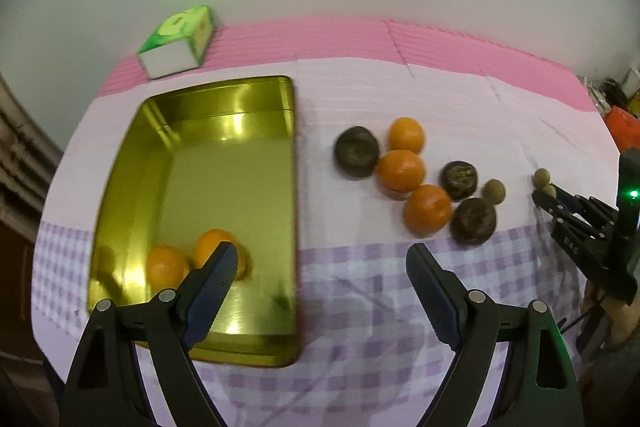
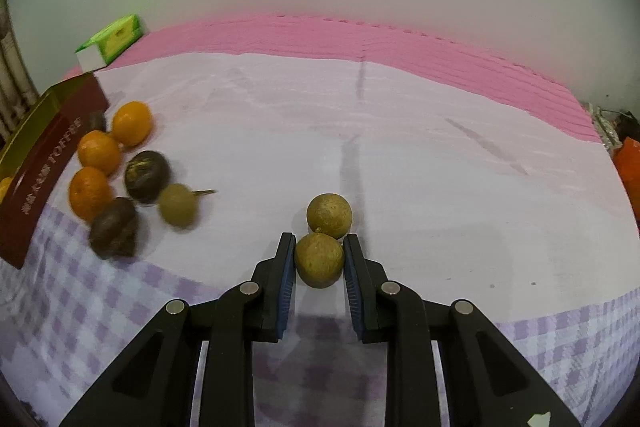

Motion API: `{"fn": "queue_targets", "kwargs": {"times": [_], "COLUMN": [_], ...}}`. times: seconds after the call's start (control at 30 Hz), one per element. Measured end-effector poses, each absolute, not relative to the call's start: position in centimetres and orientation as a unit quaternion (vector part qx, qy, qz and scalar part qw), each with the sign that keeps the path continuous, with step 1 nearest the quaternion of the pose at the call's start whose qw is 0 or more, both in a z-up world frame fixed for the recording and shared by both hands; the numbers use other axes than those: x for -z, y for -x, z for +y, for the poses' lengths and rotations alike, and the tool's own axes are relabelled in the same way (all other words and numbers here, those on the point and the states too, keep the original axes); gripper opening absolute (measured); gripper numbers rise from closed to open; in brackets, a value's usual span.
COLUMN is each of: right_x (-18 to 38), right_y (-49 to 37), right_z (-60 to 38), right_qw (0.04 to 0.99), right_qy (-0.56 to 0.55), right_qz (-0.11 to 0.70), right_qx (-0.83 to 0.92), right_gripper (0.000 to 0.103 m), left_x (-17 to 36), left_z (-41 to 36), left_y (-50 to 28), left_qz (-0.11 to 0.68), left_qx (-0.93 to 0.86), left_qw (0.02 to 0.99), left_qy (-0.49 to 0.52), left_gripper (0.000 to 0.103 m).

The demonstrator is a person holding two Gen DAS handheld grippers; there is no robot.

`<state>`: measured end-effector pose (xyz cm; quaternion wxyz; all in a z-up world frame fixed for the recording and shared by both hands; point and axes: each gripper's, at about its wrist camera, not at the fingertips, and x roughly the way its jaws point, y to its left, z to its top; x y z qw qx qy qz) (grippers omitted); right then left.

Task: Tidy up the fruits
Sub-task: 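Grasp an orange with the left gripper while the right gripper holds the green fruit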

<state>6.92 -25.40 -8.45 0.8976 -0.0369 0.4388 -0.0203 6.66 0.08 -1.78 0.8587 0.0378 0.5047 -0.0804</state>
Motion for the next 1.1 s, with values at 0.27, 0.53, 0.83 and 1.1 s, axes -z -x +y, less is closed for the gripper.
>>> {"fn": "queue_targets", "kwargs": {"times": [0.27, 0.53, 0.83, 1.1], "right_x": [8.6, 8.6, 8.7, 8.6], "right_y": [-6.9, -6.5, -6.5, -6.5], "right_z": [-26.6, -27.0, -27.0, -27.1], "right_qw": [0.907, 0.908, 0.909, 0.909], "right_qy": [0.027, 0.016, 0.012, 0.011], "right_qz": [0.418, 0.416, 0.416, 0.416], "right_qx": [0.033, 0.034, 0.033, 0.033], "right_gripper": [0.022, 0.022, 0.023, 0.023], "left_x": [3.2, 4.8, 6.3, 7.2], "left_z": [-3.1, -5.5, -7.0, -7.4], "left_y": [-7.7, -9.2, -10.6, -11.7], "left_qz": [0.521, 0.530, 0.543, 0.552], "left_qx": [0.112, 0.130, 0.142, 0.151], "left_qw": [0.846, 0.837, 0.827, 0.820], "left_qy": [-0.030, -0.033, -0.033, -0.021], "left_gripper": [0.086, 0.082, 0.065, 0.054]}}
